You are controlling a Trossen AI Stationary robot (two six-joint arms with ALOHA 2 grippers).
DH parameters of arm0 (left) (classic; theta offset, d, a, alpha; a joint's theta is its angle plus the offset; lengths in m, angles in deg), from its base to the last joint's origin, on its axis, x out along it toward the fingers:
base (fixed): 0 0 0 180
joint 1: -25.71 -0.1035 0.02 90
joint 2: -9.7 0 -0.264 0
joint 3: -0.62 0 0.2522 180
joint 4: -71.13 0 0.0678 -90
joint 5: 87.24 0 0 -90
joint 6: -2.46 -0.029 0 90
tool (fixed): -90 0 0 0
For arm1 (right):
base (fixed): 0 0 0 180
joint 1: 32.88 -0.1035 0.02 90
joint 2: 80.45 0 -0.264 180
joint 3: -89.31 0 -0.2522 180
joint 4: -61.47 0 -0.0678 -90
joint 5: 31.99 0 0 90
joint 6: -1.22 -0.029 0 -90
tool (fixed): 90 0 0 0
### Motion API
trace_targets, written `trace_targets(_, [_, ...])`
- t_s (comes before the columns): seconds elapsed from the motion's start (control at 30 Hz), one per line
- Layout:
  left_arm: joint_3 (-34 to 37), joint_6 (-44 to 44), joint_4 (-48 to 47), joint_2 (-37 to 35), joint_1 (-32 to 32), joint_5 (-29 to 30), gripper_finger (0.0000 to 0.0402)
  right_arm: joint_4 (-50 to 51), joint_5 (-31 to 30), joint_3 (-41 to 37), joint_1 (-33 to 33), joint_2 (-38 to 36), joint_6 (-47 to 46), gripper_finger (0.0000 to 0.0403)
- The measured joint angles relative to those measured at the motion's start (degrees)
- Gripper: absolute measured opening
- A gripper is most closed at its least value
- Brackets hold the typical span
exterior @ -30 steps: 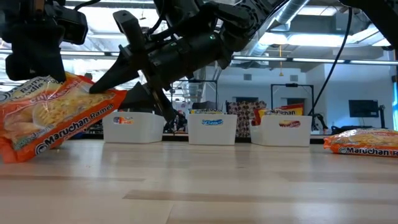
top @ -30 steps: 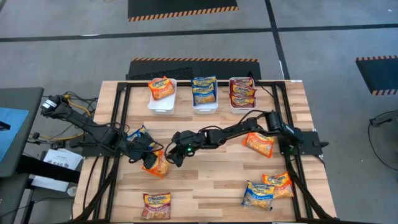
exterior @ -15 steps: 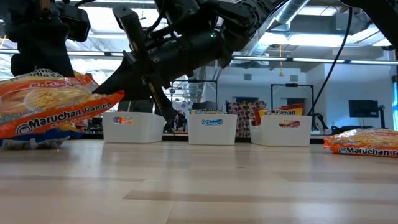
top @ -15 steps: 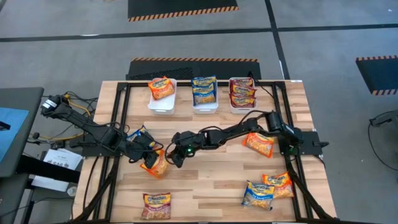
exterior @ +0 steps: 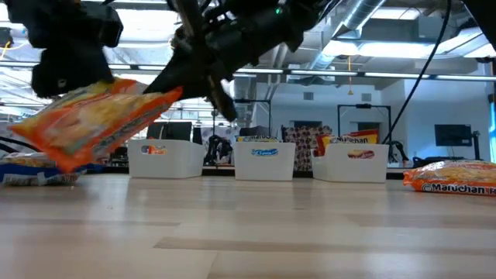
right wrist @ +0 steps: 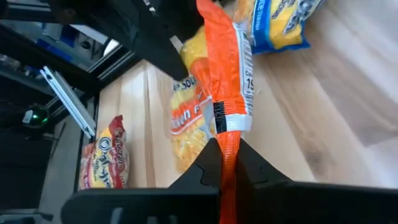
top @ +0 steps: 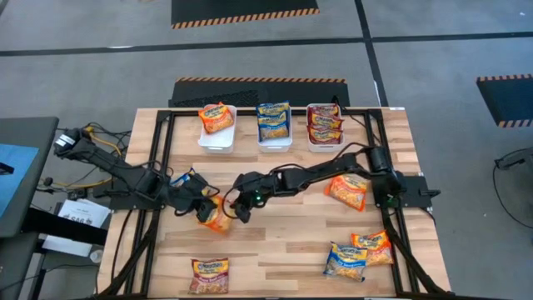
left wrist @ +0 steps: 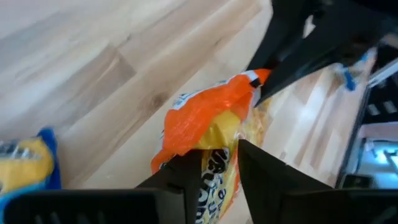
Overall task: Sort Maruchan noodles
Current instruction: Put the orange noodle pack into the left white bin
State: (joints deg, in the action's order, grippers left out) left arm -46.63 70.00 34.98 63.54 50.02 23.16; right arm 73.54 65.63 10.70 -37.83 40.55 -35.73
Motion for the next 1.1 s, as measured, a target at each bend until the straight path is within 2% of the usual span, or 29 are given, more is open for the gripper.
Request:
trace_targets(0.13, [0.0, -4.4, 3.17, -1.28, -3.01, 0.03, 0.0106, 6.08, -0.24, 0.02, 0.68, -3.19, 2.01, 0.002])
trace_targets(0.3, [-1.52, -10.28, 4.03, -4.84, -8.14, 0.34, 0.0107, 16.29, -1.39, 0.06, 2.36, -7.51, 5.83, 0.002])
trace_targets(0.43, [-3.08, -15.41, 4.02, -8.38, -12.39, 2.89, 0.0107, 20.04, -1.44, 0.04, 4.65, -10.68, 9.2, 0.002])
trace_targets(0.67, [-3.76, -22.64, 3.99, -13.84, -19.76, 6.82, 0.0106, 21.04, -1.4, 0.04, 10.51, -17.6, 14.25, 0.0019])
trace_targets(0.8, [-3.78, -25.06, 4.94, -15.62, -23.99, 7.09, 0.0106, 20.47, -1.27, 0.04, 15.09, -21.93, 17.45, 0.0019])
trace_targets(1.0, [-3.78, -27.63, 11.85, -16.33, -30.97, 4.44, 0.0106, 18.27, 3.12, 0.07, 22.15, -26.8, 19.67, 0.0019])
trace_targets(1.1, [-3.78, -31.58, 17.47, -16.27, -34.07, 2.24, 0.0106, 18.52, 4.75, 0.07, 25.28, -28.41, 21.12, 0.0019])
